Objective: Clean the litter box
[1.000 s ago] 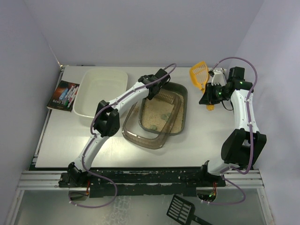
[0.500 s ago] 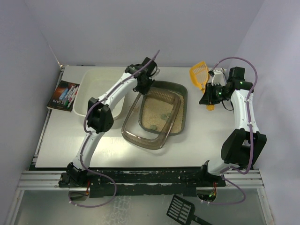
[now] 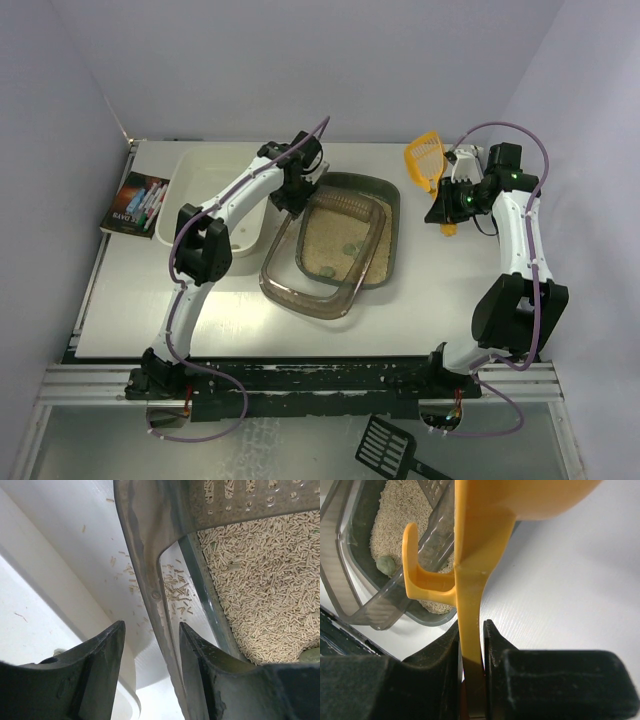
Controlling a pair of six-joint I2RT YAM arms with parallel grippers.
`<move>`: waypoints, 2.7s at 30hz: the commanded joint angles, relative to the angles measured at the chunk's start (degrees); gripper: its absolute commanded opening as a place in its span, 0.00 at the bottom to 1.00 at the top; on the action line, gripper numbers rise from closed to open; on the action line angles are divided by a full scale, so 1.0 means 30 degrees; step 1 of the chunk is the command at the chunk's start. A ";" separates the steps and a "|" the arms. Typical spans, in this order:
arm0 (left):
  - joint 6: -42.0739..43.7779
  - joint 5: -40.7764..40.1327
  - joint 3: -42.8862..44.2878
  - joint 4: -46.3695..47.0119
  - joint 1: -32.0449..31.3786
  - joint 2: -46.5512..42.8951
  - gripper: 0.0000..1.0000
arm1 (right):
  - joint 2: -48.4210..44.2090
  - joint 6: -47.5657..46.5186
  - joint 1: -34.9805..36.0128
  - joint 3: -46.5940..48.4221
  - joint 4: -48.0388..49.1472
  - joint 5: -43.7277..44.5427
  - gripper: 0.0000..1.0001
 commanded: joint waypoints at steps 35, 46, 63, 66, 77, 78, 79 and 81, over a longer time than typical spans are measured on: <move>0.0247 0.0699 -0.0078 -0.0696 -0.0087 0.1236 0.33 | -0.0120 -0.0162 -0.0275 0.0084 0.0032 -0.0367 0.00; -0.0288 0.1386 0.1874 -0.2439 -0.0114 0.1315 0.22 | -0.0144 -0.0141 -0.0305 0.0040 0.0030 -0.0347 0.00; -0.7204 0.2170 0.3115 0.0335 0.0021 -0.1496 0.07 | 0.0105 -0.0141 -0.0432 0.0138 -0.0040 -0.0467 0.00; -0.8499 0.2662 0.3620 0.1535 0.0206 -0.1276 0.07 | 0.0127 -0.0137 -0.0505 0.0170 -0.0123 -0.0485 0.00; -0.9144 0.2345 0.5346 0.1563 0.0052 0.0924 0.07 | 0.0012 -0.0163 -0.0733 -0.0114 0.0060 -0.0524 0.00; -0.9075 0.2328 0.5186 0.1601 0.0059 0.0886 0.07 | 0.0053 -0.0151 -0.0742 -0.0128 0.0084 -0.0510 0.00; -0.8983 0.2333 0.5074 0.1580 0.0059 0.0863 0.07 | 0.0066 -0.0175 -0.0758 -0.0148 0.0086 -0.0548 0.00; -0.8750 0.2358 0.5048 0.1343 0.0051 0.0727 0.07 | 0.0133 -0.0206 -0.0773 -0.0178 0.0119 -0.0576 0.00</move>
